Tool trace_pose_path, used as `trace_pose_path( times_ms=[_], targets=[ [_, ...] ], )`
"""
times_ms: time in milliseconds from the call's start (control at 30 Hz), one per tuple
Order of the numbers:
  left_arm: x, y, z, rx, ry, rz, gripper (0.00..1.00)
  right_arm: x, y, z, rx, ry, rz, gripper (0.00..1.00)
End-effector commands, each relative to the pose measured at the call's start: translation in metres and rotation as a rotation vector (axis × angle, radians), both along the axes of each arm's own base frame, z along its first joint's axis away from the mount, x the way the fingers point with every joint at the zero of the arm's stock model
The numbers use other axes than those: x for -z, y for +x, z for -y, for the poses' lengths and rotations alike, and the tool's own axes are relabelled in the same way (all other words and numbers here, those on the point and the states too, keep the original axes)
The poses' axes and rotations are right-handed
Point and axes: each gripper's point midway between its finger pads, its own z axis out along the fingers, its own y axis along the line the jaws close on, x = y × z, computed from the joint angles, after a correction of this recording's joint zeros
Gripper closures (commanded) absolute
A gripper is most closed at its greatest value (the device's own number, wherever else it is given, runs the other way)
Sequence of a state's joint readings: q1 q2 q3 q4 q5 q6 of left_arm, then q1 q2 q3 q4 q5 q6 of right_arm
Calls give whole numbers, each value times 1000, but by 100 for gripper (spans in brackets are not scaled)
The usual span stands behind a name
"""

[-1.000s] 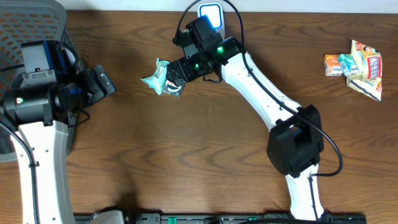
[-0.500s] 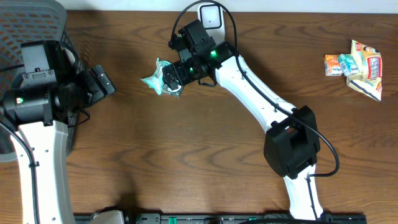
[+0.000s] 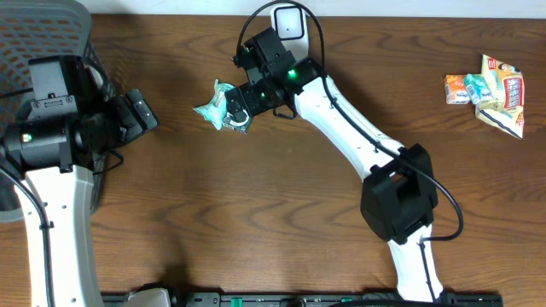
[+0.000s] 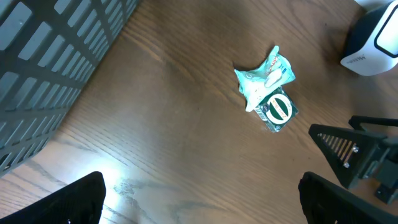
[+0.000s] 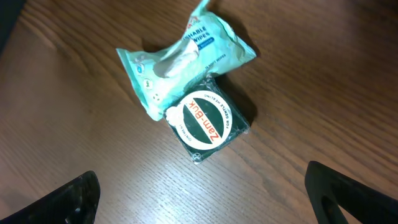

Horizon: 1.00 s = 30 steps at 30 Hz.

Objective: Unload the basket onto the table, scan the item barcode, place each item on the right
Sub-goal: 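Align the open right gripper over the green Zam-Buk tin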

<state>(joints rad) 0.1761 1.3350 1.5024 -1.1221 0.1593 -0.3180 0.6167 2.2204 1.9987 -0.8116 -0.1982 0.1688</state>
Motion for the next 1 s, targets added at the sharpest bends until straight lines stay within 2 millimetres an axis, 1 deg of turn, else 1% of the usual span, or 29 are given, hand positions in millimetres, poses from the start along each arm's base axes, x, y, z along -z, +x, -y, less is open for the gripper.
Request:
trace_pose_path(
  times_ms=[0,100,133,167,333,600,767,833,933,967],
  targets=[
    [-7,2,-1,-3,-2,17,3,25,0,-1,9,-34,-29,1],
    [-7,2,-1,-2,-2,17,2,39,1,-2,9,-43,-42,1],
    [-7,2,-1,-2,-2,17,3,40,1,-2,9,-44,-43,1],
    [-7,2,-1,-3,-2,17,2,47,1,-2,9,-50,-51,1],
    [-7,2,-1,-3,-2,17,2,57,4,-3,10,-54,-56,1],
    [-7,2,-1,-3,-2,17,2,63,18,18,64,-172,16,1],
    [-7,2,-1,-3,-2,17,3,64,22,24,85,-205,40,1],
    [-7,2,-1,-3,-2,17,2,64,28,31,111,-245,68,1],
    [-7,2,-1,-3,-2,17,2,63,36,45,153,-309,111,20],
    [-7,2,-1,-2,-2,17,2,62,38,48,163,-324,121,21]
  ],
)
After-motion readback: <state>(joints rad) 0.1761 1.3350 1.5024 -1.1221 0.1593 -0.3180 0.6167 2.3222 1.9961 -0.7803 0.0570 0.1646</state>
